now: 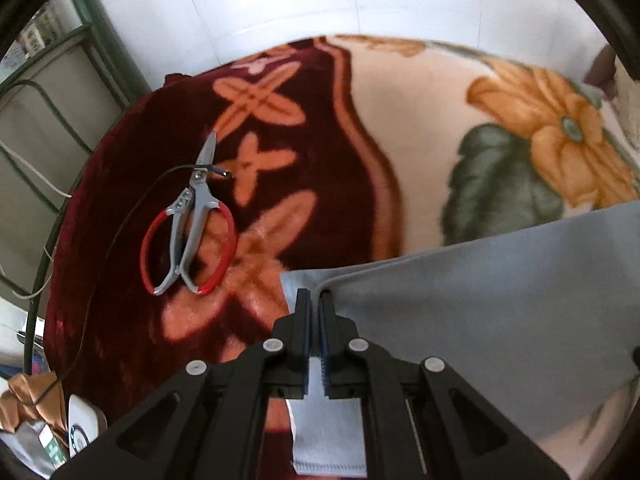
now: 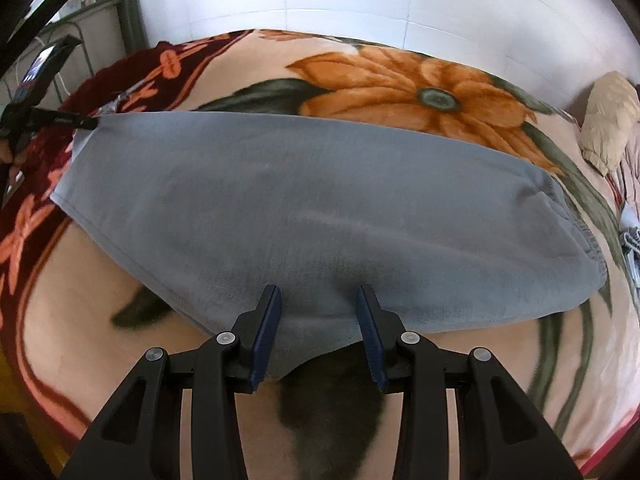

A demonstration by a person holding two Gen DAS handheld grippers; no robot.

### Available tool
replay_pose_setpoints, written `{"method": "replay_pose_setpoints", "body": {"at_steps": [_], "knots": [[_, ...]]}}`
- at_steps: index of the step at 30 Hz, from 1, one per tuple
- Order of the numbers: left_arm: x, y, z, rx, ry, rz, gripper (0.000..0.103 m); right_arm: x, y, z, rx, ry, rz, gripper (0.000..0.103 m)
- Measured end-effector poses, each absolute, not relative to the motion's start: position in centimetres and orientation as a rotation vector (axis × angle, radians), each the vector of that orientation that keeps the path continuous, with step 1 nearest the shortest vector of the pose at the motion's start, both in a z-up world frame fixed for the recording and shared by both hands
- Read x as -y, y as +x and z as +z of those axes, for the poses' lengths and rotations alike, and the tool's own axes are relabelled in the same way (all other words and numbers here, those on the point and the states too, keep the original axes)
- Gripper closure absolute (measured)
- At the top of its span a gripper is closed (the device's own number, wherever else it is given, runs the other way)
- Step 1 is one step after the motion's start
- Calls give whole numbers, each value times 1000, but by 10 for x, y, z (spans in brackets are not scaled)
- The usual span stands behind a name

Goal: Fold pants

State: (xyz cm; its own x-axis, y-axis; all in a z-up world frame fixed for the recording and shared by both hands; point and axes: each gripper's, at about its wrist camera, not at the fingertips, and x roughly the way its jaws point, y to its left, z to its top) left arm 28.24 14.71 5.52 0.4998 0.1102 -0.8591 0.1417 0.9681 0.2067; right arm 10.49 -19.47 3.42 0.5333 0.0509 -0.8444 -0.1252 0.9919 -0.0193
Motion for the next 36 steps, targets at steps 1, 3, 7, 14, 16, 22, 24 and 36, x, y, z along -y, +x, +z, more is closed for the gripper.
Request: {"method": "replay_pose_setpoints", "body": {"at_steps": [1,3,7,14,16,22,24,36], "knots": [[-146,286,50,-1056,277,-15,99,194,105,33,-1005,-87,105,63],[-146,294,39,-1074,303,-1,99,192,106,31,-1005,-96,101,63],[-155,305,19,-1103,310,51,95,191,104,30,-1003,-110,102,62],[-166,297,25,-1084,329,93,60,208,91,58,-969,-13,124,62],[-168,290,33,-1070,323,76,52,215,83,64,-966,10,120,62],[-163,263,54,-1030,250,26,35,219,58,59,-1000,22,126,62],[-157,253,54,-1035,235,-3,35,216,58,50,-1027,36,130,62],[-159,249,11,-1100,226,19,20,176,77,24,-1031,-32,105,62]]}}
